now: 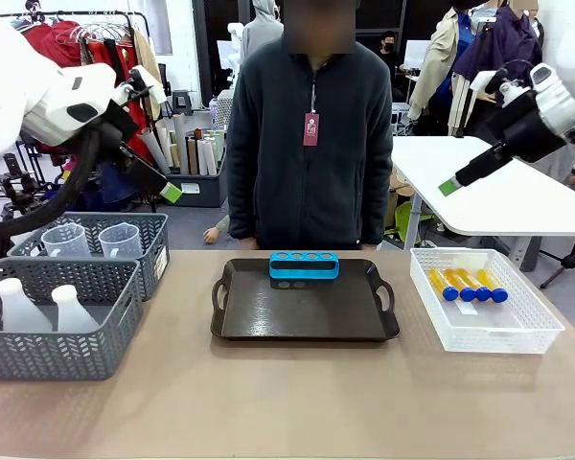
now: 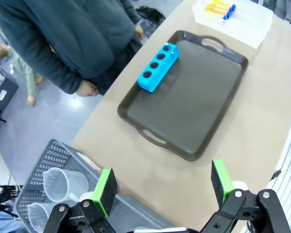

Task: Prepare the laboratory tools.
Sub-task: Pick up one Large Measuring Cup and place it on the Handle tray.

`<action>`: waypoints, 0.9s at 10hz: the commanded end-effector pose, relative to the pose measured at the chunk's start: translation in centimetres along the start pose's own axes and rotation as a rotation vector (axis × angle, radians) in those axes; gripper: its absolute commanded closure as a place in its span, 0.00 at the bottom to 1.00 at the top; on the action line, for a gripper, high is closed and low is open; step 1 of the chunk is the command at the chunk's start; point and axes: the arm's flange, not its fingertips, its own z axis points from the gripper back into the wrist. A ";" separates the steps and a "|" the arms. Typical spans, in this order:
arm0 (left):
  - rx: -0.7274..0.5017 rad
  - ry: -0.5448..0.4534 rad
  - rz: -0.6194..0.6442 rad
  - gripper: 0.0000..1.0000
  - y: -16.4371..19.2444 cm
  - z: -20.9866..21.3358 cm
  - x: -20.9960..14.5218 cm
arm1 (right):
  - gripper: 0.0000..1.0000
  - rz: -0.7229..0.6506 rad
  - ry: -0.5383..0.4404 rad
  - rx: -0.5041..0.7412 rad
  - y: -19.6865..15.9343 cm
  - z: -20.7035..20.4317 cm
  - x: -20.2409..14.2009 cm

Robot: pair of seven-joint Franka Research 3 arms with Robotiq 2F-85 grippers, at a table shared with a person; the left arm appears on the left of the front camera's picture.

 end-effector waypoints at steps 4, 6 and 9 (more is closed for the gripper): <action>-0.009 0.003 0.002 0.00 -0.3 -0.2 -0.3 | 0.00 0.000 0.000 0.000 0.0 0.0 0.0; -0.009 0.003 0.002 0.00 -0.3 -0.2 -0.3 | 0.00 0.000 0.000 0.000 0.0 0.0 0.0; -0.009 0.003 0.002 0.00 -0.3 -0.2 -0.3 | 0.00 0.000 0.000 0.000 0.0 0.0 0.0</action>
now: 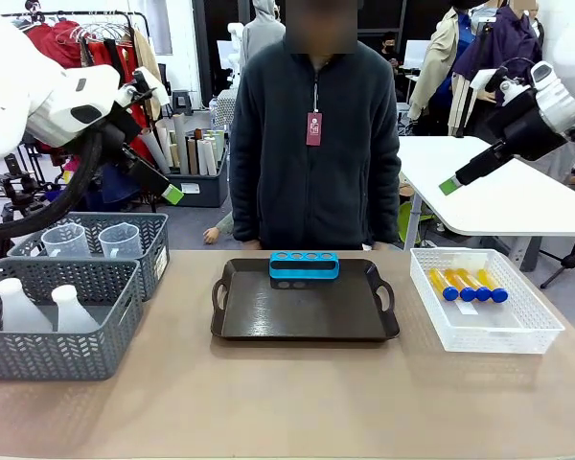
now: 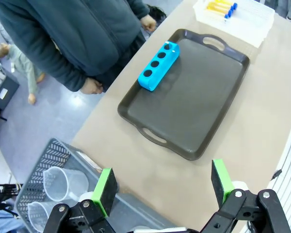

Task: Prepare the laboratory tools.
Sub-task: Pick up one Large Measuring Cup and place it on the Handle tray.

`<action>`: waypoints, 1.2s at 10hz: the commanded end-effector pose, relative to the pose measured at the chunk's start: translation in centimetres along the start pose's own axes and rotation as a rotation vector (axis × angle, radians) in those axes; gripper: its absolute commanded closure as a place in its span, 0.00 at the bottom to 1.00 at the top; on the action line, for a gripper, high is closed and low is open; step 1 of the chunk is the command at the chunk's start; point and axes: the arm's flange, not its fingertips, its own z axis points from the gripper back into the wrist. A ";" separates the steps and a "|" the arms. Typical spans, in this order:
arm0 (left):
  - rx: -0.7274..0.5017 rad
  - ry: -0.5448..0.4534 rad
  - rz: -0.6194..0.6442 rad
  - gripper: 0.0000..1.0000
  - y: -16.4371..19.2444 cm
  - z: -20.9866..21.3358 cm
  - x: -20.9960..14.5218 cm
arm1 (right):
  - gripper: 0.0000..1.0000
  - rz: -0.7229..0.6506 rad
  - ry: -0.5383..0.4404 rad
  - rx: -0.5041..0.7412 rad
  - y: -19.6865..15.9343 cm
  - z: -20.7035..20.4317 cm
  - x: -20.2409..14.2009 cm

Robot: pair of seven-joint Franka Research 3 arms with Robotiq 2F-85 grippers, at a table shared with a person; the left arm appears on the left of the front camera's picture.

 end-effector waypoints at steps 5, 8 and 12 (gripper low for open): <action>-0.049 0.003 0.066 0.00 0.4 0.7 2.9 | 0.00 0.102 -0.038 0.077 1.5 0.3 3.2; -0.036 -0.019 0.072 0.00 1.4 1.5 4.9 | 0.00 0.139 -0.061 0.087 0.7 1.3 5.1; -0.013 -0.033 0.041 0.00 1.6 2.8 6.3 | 0.00 0.133 -0.091 0.114 -1.3 4.1 6.6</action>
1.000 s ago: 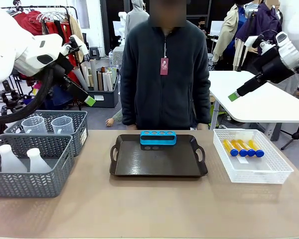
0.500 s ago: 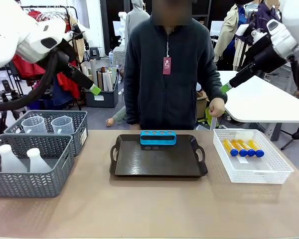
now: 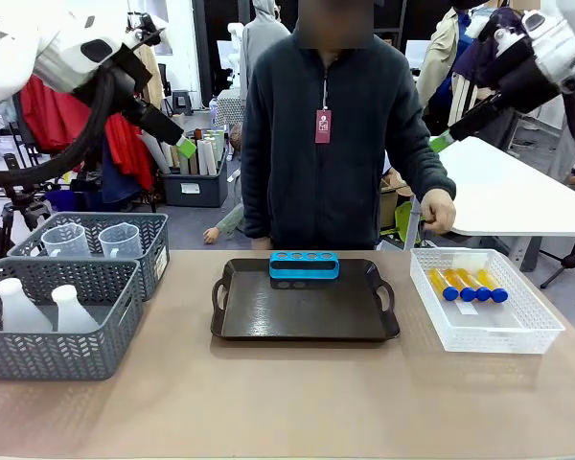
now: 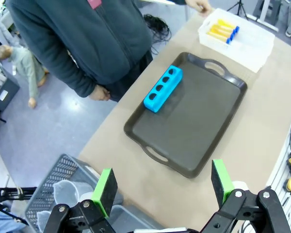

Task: Prepare the laboratory tools.
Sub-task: Pick up one Large Measuring Cup and place it on the Handle tray.

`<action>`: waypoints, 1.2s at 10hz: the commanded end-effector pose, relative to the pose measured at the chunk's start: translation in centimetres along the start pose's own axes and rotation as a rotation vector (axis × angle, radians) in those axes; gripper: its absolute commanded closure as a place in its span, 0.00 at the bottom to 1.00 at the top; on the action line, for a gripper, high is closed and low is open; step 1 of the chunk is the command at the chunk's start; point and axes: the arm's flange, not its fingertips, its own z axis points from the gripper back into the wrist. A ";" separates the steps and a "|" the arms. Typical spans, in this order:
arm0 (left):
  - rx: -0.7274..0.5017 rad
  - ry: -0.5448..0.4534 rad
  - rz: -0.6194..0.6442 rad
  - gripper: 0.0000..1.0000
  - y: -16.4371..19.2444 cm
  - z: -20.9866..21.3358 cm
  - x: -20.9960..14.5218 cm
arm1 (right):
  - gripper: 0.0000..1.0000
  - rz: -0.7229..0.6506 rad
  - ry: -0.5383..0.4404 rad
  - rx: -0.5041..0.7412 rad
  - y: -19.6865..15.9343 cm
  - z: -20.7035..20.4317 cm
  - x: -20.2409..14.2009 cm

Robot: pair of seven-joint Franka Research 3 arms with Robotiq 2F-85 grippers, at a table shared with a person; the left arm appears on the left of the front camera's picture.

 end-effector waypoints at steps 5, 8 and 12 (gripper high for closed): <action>0.015 -0.013 -0.020 0.00 0.8 0.8 0.6 | 0.00 0.017 -0.046 0.036 -2.0 1.2 0.4; 0.015 -0.009 0.001 0.00 0.4 0.6 0.3 | 0.00 -0.011 -0.021 0.016 -1.4 1.5 0.2; 0.015 -0.009 0.001 0.00 0.4 0.6 0.3 | 0.00 -0.011 -0.021 0.016 -1.4 1.5 0.2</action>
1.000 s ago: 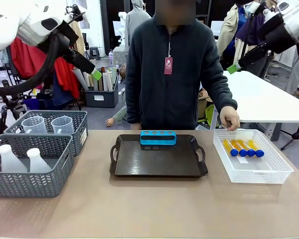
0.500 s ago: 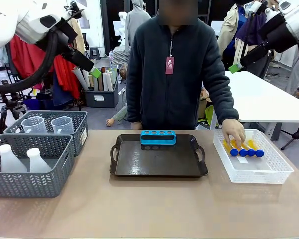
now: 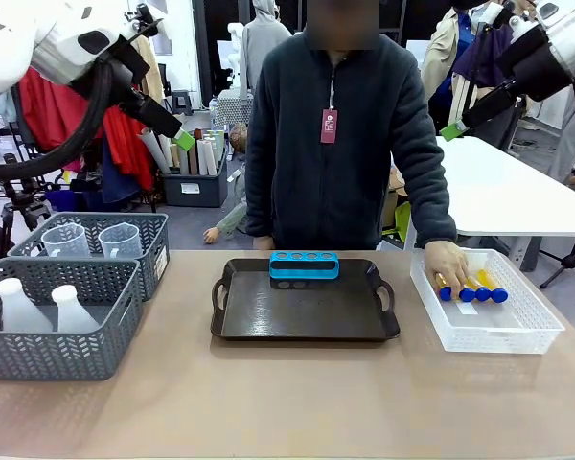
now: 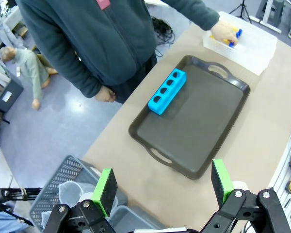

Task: Prepare the laboratory tools.
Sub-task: Pick up one Large Measuring Cup and place it on the Handle tray.

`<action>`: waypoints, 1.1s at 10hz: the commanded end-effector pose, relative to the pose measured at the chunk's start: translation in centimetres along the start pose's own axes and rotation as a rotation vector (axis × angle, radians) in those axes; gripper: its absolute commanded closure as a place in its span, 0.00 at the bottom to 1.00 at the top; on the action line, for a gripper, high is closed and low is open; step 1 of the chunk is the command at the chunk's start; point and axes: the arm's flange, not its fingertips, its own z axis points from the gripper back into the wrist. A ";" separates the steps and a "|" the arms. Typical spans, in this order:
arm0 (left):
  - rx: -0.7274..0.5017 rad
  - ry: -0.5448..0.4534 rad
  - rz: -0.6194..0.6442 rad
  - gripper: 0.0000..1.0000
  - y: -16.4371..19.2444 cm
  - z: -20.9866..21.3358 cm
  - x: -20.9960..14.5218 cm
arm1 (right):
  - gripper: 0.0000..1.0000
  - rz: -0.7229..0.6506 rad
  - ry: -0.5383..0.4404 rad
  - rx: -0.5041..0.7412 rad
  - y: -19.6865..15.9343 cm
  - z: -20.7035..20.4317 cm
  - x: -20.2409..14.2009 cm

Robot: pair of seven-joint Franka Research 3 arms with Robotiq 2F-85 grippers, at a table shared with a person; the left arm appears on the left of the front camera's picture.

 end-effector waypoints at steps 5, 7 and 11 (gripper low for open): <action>-0.001 0.000 0.006 0.00 0.1 0.0 -0.2 | 0.00 -0.001 -0.012 0.011 0.0 0.2 0.0; 0.000 0.000 0.000 0.00 0.0 0.0 0.0 | 0.00 -0.001 -0.012 0.011 0.0 0.2 0.0; 0.083 0.335 0.181 0.00 2.3 -0.4 -5.6 | 0.00 -0.001 -0.012 0.011 0.0 0.2 0.0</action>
